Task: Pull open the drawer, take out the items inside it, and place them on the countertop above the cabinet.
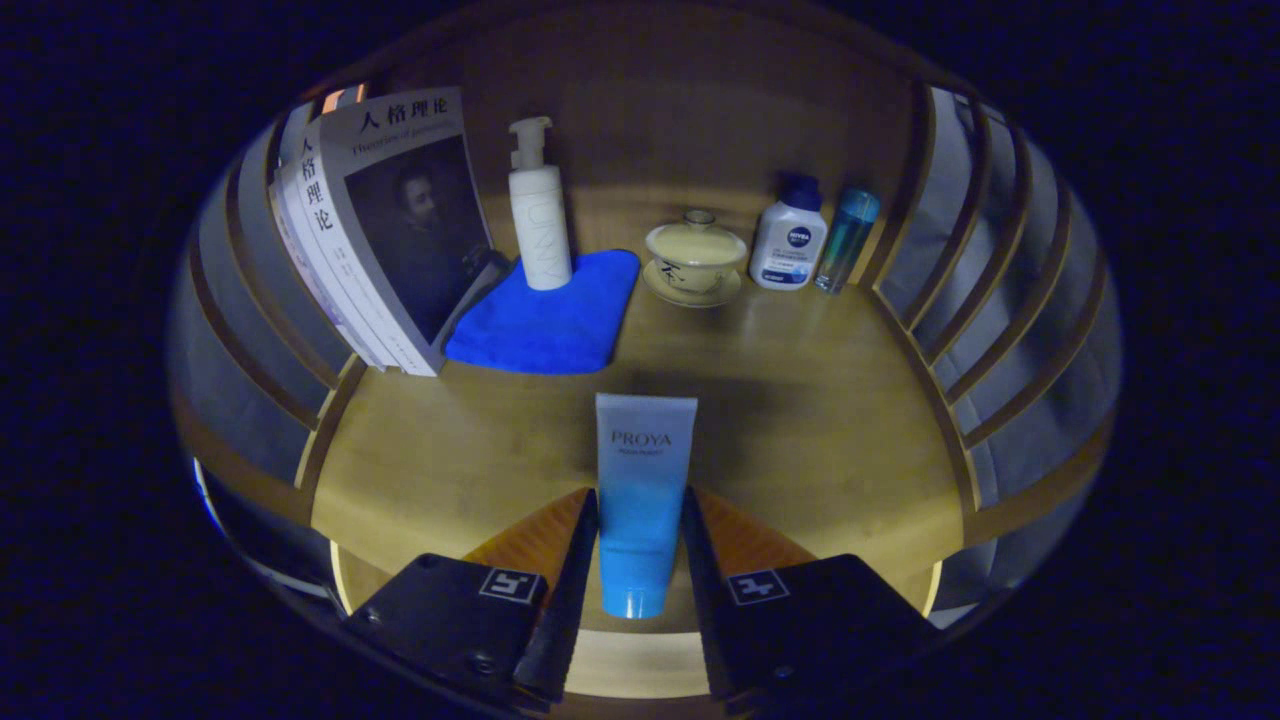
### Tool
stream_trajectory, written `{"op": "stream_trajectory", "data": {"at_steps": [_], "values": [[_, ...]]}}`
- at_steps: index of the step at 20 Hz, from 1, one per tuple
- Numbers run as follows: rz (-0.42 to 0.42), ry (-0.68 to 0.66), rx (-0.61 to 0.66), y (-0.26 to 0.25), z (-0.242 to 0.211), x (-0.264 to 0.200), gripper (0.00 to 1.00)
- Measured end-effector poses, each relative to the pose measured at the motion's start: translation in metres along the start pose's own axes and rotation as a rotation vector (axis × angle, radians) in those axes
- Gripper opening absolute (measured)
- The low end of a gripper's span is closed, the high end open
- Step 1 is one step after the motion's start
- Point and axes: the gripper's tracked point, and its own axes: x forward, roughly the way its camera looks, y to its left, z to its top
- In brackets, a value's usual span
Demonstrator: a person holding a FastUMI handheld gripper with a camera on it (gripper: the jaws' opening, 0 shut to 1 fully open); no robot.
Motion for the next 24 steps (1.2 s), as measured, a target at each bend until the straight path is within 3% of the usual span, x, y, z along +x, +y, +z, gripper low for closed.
{"op": "stream_trajectory", "data": {"at_steps": [5,9,15,24], "values": [[-0.012,-0.060,-0.023,0.004,-0.001,-0.022,0.54],[0.040,-0.101,-0.049,0.014,-0.021,-0.058,0.54],[0.117,-0.170,-0.080,0.025,-0.068,-0.108,0.84],[0.109,-0.401,-0.138,0.018,-0.131,-0.164,0.84]]}}
